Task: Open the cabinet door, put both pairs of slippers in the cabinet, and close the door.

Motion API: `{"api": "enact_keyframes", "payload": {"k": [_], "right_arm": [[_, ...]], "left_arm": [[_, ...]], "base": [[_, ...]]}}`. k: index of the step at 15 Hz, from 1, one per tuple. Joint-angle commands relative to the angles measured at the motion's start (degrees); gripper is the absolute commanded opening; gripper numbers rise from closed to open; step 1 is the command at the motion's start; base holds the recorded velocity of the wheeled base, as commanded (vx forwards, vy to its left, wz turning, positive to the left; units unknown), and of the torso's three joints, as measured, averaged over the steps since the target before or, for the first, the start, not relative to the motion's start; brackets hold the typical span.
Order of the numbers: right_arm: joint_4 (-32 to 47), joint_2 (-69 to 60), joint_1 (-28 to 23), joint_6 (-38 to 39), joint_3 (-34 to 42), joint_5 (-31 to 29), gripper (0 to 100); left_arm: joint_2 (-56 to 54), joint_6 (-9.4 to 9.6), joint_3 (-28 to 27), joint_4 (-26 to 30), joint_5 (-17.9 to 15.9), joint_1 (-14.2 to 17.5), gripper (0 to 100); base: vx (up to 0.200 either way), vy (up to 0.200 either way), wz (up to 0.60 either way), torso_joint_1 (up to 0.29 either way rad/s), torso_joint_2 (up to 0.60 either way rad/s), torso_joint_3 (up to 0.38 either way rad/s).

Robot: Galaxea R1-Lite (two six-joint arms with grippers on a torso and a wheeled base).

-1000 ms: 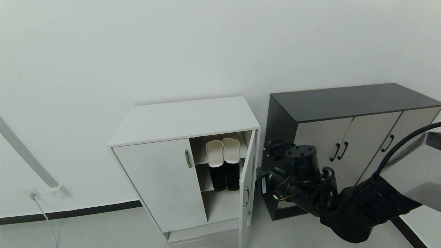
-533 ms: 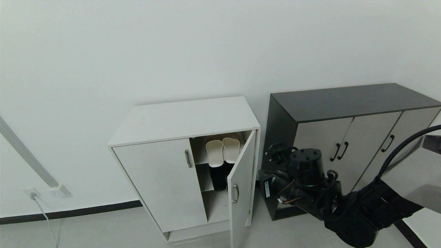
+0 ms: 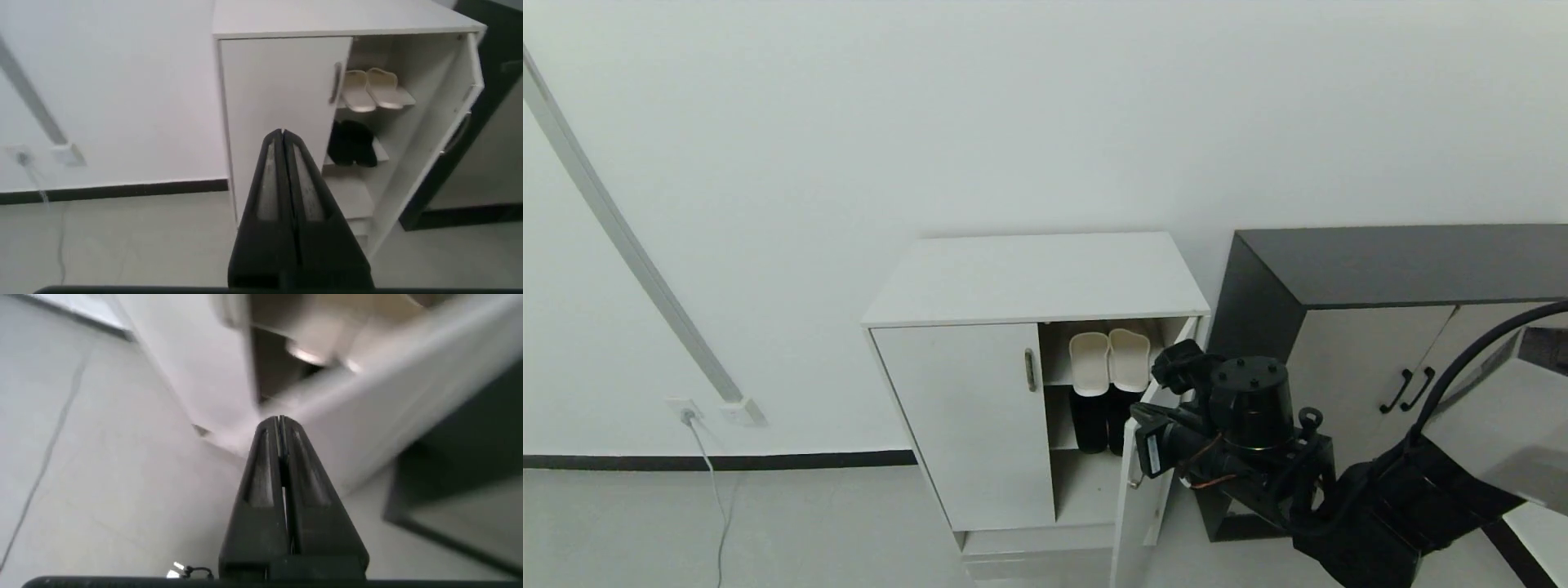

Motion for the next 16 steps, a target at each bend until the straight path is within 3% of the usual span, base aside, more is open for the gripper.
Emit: {"api": "enact_keyframes", "payload": {"k": [1, 6, 12, 16], "right_arm": [[-0.53, 0.09, -0.12, -0.41, 0.6, -0.05, 0], [-2.2, -1.23, -0.38, -1.2, 1.39, -0.49, 0], [-2.46, -3.77, -0.29, -1.2, 12.29, -0.49, 0], [-2.37, -1.93, -0.21, -1.2, 11.85, -0.23, 0]], "left_arm": [[0.07, 0.02, 0.0, 0.02, -0.07, 0.01, 0], [0.07, 0.02, 0.0, 0.02, -0.07, 0.01, 0], [0.07, 0.02, 0.0, 0.02, -0.33, 0.01, 0], [0.07, 0.02, 0.0, 0.02, -0.33, 0.01, 0]], "base": [[0.0, 0.0, 0.0, 0.0, 0.0, 0.0], [0.0, 0.0, 0.0, 0.0, 0.0, 0.0], [0.2, 0.0, 0.0, 0.001, 0.0, 0.002], [0.0, 0.0, 0.0, 0.0, 0.0, 0.0]]}}
